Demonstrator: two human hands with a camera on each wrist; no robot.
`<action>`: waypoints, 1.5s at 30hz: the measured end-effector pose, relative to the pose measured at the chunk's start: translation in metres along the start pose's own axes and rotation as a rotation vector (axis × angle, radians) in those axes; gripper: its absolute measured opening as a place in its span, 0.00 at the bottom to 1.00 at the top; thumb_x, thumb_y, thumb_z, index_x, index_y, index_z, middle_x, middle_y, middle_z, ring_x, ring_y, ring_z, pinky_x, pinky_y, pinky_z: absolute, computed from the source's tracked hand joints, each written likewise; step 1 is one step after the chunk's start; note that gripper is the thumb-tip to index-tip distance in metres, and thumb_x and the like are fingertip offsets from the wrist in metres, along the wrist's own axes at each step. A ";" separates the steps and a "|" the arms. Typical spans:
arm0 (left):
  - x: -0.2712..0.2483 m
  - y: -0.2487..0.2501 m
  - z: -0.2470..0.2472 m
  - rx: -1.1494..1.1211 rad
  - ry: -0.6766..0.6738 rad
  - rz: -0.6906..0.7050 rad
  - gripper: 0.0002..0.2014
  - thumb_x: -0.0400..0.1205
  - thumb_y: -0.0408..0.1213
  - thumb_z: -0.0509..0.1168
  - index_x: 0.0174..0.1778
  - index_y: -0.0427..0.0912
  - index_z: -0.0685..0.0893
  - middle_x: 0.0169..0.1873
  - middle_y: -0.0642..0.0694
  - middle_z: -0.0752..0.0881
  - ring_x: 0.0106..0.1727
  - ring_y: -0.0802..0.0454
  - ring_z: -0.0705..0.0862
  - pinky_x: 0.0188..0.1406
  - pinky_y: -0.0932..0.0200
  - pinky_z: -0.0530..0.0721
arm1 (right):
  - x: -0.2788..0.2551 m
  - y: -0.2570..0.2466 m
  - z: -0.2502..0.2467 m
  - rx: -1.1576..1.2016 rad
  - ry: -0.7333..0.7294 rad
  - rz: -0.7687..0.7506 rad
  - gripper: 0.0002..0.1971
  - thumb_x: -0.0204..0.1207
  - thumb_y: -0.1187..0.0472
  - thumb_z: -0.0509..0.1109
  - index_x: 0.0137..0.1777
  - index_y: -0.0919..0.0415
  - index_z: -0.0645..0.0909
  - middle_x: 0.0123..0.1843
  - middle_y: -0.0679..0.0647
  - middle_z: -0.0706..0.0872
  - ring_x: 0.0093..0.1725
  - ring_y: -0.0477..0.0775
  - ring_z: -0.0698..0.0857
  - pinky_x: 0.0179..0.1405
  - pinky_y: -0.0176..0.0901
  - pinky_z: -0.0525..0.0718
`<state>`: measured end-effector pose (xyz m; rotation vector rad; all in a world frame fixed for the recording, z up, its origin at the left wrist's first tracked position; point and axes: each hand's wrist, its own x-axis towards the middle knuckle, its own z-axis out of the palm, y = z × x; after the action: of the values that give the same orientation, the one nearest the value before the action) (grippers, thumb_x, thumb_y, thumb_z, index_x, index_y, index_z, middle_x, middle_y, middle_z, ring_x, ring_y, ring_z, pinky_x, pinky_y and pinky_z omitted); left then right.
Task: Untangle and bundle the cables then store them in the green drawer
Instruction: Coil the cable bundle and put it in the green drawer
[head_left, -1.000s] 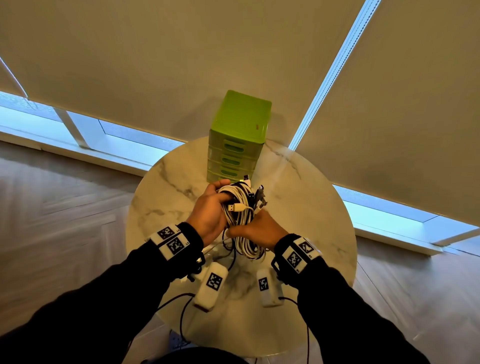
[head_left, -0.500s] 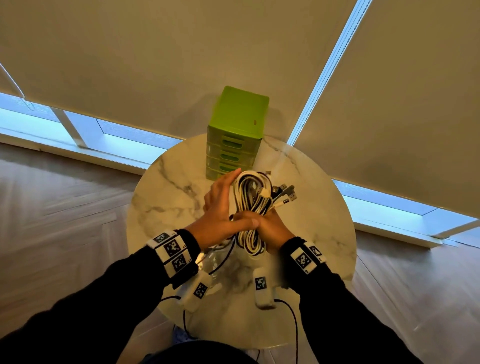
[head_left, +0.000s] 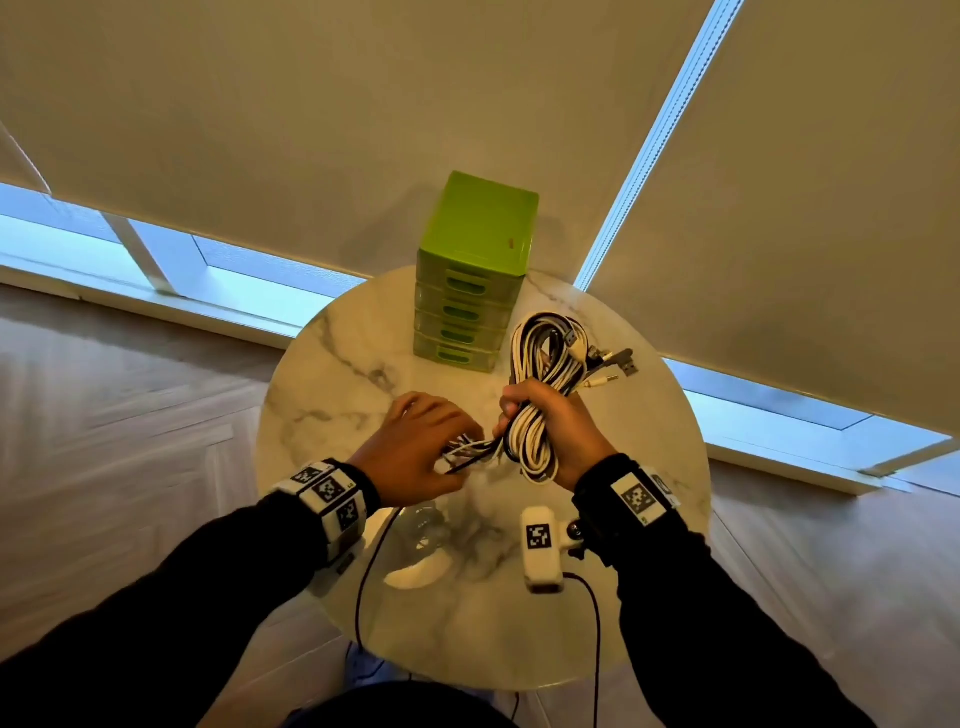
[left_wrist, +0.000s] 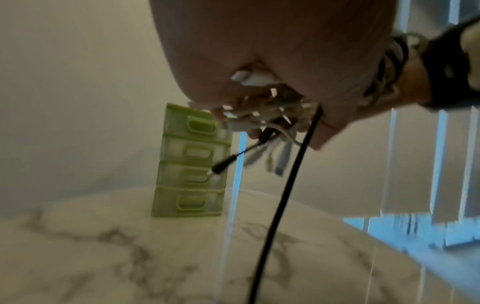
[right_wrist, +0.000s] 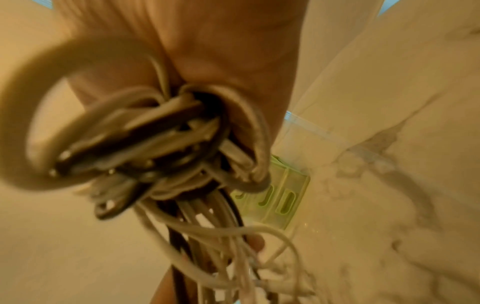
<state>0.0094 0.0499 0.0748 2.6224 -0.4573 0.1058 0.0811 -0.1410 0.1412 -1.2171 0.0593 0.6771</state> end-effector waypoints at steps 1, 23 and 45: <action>-0.002 0.001 0.000 -0.107 0.021 0.000 0.28 0.77 0.62 0.70 0.71 0.58 0.76 0.67 0.56 0.79 0.73 0.54 0.71 0.78 0.51 0.58 | 0.001 -0.002 -0.001 -0.048 0.042 -0.034 0.11 0.77 0.69 0.68 0.33 0.65 0.78 0.30 0.58 0.78 0.29 0.59 0.81 0.37 0.50 0.83; 0.042 0.056 -0.009 -1.909 0.332 -0.902 0.06 0.85 0.29 0.60 0.45 0.33 0.80 0.33 0.41 0.77 0.33 0.47 0.80 0.47 0.51 0.85 | -0.013 -0.004 0.013 -0.152 0.025 -0.081 0.07 0.78 0.70 0.70 0.38 0.68 0.83 0.33 0.64 0.84 0.30 0.57 0.85 0.33 0.45 0.86; 0.056 0.063 -0.001 -1.477 0.243 -0.657 0.31 0.90 0.63 0.46 0.73 0.44 0.81 0.66 0.45 0.88 0.67 0.50 0.87 0.67 0.50 0.84 | -0.005 -0.010 0.012 -0.272 -0.166 0.173 0.17 0.75 0.74 0.71 0.64 0.68 0.83 0.45 0.65 0.91 0.45 0.64 0.91 0.46 0.56 0.90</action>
<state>0.0405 -0.0187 0.1115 1.1561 0.3540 -0.1049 0.0781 -0.1346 0.1558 -1.4219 -0.0687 0.9588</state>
